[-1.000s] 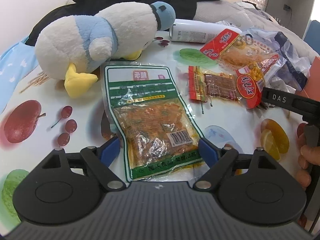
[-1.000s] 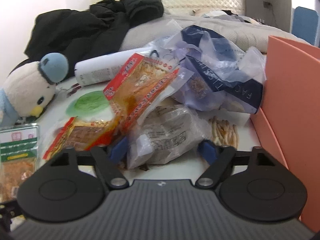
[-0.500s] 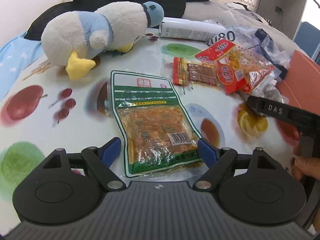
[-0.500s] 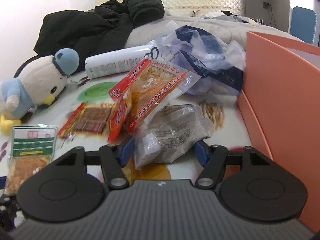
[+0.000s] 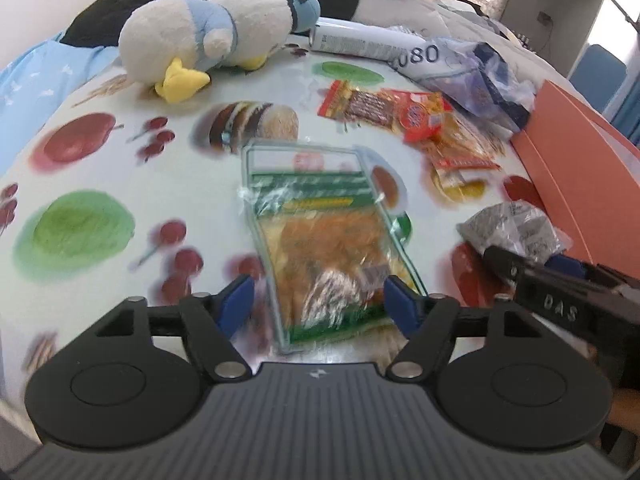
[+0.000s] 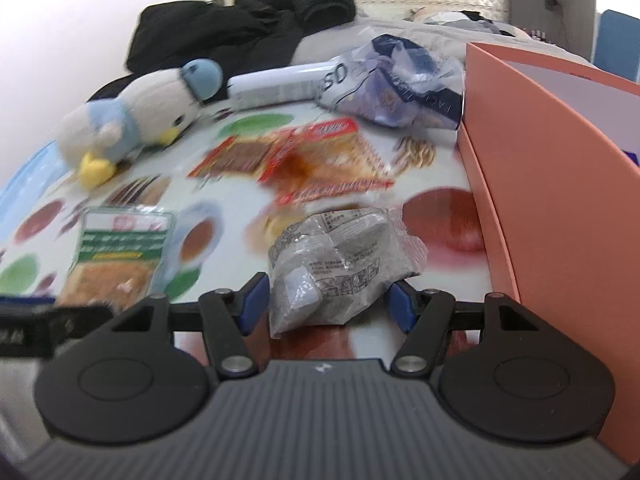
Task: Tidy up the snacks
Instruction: 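Close left tool on green-label bag while right tool grasps clear plastic bag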
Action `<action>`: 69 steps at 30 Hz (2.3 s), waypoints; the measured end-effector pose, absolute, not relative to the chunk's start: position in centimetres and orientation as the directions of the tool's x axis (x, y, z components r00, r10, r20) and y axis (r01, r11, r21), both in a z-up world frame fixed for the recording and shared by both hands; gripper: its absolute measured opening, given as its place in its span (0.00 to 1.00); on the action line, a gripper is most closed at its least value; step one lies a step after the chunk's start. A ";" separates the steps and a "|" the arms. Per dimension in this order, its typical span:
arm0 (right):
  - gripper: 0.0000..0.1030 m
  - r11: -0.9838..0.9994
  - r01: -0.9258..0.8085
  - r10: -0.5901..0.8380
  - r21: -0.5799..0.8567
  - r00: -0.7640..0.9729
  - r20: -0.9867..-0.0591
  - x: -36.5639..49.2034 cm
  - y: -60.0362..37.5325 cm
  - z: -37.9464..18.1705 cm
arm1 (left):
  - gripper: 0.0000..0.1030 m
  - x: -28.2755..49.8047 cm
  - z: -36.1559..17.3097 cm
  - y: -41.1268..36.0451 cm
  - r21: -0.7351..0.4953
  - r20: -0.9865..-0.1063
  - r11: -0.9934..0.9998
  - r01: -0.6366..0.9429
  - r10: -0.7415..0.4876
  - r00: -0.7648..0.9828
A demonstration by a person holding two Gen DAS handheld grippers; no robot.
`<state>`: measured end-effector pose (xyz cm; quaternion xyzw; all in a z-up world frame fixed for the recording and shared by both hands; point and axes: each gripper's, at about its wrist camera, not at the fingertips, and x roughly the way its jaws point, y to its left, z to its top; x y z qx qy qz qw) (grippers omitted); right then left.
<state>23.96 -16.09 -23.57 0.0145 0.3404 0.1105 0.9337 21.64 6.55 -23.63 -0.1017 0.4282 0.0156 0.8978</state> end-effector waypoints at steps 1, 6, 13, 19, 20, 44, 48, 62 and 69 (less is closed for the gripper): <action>0.64 0.973 -0.205 0.223 0.103 0.738 -0.637 23.2 -16.2 -23.4 | 0.73 21.1 -23.5 6.6 -0.175 -0.774 0.978 -0.116 -0.063 0.630; 0.64 0.962 -0.254 0.256 0.100 0.713 -0.653 19.4 -16.5 -22.9 | 0.71 18.8 -23.2 6.7 -0.187 -0.779 0.976 -0.115 -0.076 0.623; 0.66 0.956 -0.275 0.269 0.100 0.695 -0.667 16.6 -17.3 -22.6 | 0.76 17.9 -22.5 7.6 -0.229 -0.765 0.960 -0.164 -0.073 0.640; 0.82 0.951 -0.297 0.278 0.082 0.712 -0.645 16.0 -17.7 -22.2 | 0.94 20.4 -22.3 7.7 -0.241 -0.775 0.957 -0.160 -0.090 0.625; 0.82 0.951 -0.301 0.273 0.066 0.722 -0.635 15.8 -17.7 -22.1 | 0.95 20.9 -22.4 7.6 -0.245 -0.780 0.957 -0.157 -0.099 0.617; 0.84 0.967 -0.255 0.184 -0.027 0.763 -0.619 16.8 -15.2 -24.0 | 0.87 26.3 -25.0 3.3 0.001 -0.815 0.998 -0.060 0.036 0.578; 0.68 0.960 -0.274 0.188 -0.052 0.774 -0.605 16.7 -15.0 -24.2 | 0.83 25.5 -25.1 3.0 0.008 -0.804 0.999 -0.051 0.037 0.594; 0.38 0.929 -0.364 0.251 -0.066 0.750 -0.612 15.6 -14.6 -23.2 | 0.56 22.7 -24.0 3.4 -0.060 -0.784 0.996 -0.061 -0.009 0.620; 0.28 0.931 -0.364 0.268 -0.036 0.744 -0.613 15.3 -15.3 -22.2 | 0.52 21.1 -23.3 4.0 -0.129 -0.790 0.987 -0.098 -0.042 0.611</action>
